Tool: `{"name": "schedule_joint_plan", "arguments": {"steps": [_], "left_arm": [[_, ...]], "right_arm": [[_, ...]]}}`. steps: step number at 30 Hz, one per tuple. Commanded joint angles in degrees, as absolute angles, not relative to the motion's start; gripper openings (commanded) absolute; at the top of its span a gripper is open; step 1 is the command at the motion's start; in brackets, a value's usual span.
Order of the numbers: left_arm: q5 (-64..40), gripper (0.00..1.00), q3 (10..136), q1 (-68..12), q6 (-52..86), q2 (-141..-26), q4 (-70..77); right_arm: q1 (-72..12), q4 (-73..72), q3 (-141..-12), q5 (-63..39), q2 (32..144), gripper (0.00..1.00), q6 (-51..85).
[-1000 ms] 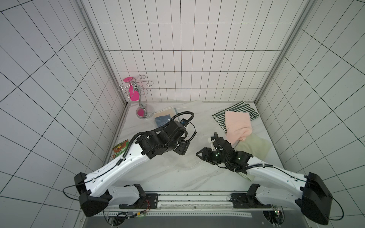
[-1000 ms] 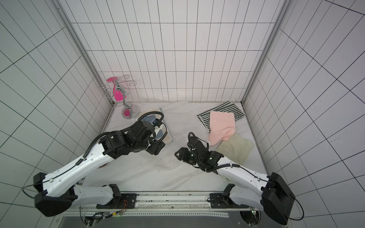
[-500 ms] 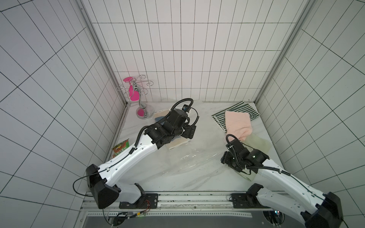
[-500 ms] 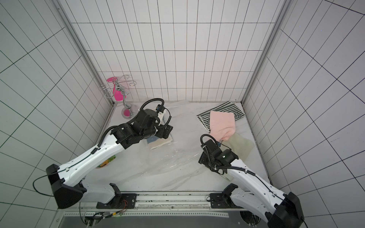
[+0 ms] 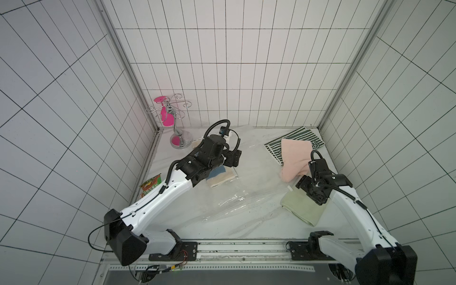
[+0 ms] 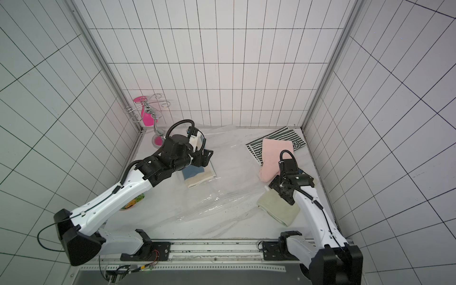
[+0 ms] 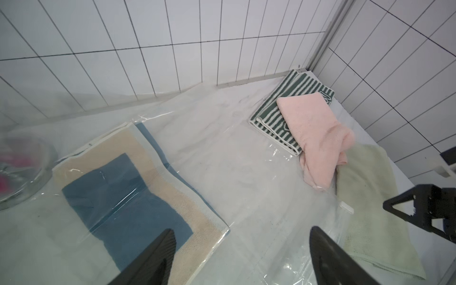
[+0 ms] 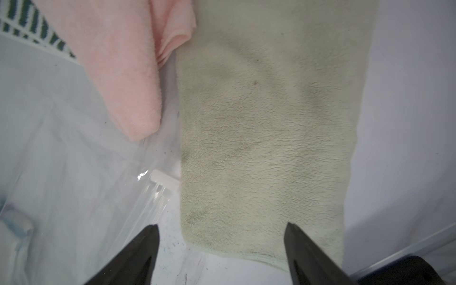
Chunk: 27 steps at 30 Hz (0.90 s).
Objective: Place the folded towel into the vacuum bag
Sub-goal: Place the towel in the vacuum bag.
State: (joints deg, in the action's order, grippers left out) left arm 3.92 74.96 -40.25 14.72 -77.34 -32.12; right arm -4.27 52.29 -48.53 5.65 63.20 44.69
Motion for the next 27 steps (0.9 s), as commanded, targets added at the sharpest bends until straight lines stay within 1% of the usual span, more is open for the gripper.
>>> {"name": "schedule_joint_plan", "arguments": {"steps": [1,3,6,10,13,14,16,17,19,21,24,27], "left_arm": [[-0.6,0.85,74.8,-41.5,14.1,-78.5,-31.6],[-0.3,0.85,74.6,-42.7,13.3,-78.6,-31.4],[-1.6,0.85,74.4,-43.6,14.2,-79.6,-30.5],[-3.6,0.84,74.8,-44.3,14.7,-81.0,-30.1],[-4.5,0.82,74.5,-44.3,14.4,-81.6,-29.3],[-4.4,0.82,74.6,-44.3,14.3,-81.8,-29.5],[-4.2,0.81,74.5,-44.3,14.3,-82.1,-29.9],[-3.9,0.81,74.2,-44.3,14.2,-82.2,-29.9],[-3.3,0.81,73.8,-44.3,13.9,-82.4,-29.9],[-3.0,0.81,74.1,-44.2,13.8,-82.6,-30.4],[-2.9,0.81,73.8,-44.2,13.7,-81.7,-30.3],[-2.6,0.81,73.0,-43.7,13.4,-80.8,-30.2]], "right_arm": [[-0.3,52.2,-50.0,11.5,66.6,0.99,42.7],[4.1,50.4,-49.1,9.1,68.3,0.99,42.4],[8.3,43.9,-46.7,6.0,68.7,0.98,43.1],[11.3,42.3,-48.6,7.2,72.9,0.99,41.5],[14.0,40.0,-49.0,4.2,75.8,0.99,41.7],[14.3,39.8,-48.9,3.7,76.3,0.97,41.7],[13.1,40.6,-50.4,2.6,75.7,0.87,40.9],[10.9,40.0,-50.9,3.6,74.9,0.84,40.3],[5.4,40.4,-53.9,9.4,74.6,0.79,39.5],[4.3,43.9,-56.9,10.9,76.8,0.80,39.5],[7.5,43.6,-55.4,8.9,78.5,0.89,40.0],[7.7,43.2,-54.5,7.0,79.4,0.92,39.2]]}}
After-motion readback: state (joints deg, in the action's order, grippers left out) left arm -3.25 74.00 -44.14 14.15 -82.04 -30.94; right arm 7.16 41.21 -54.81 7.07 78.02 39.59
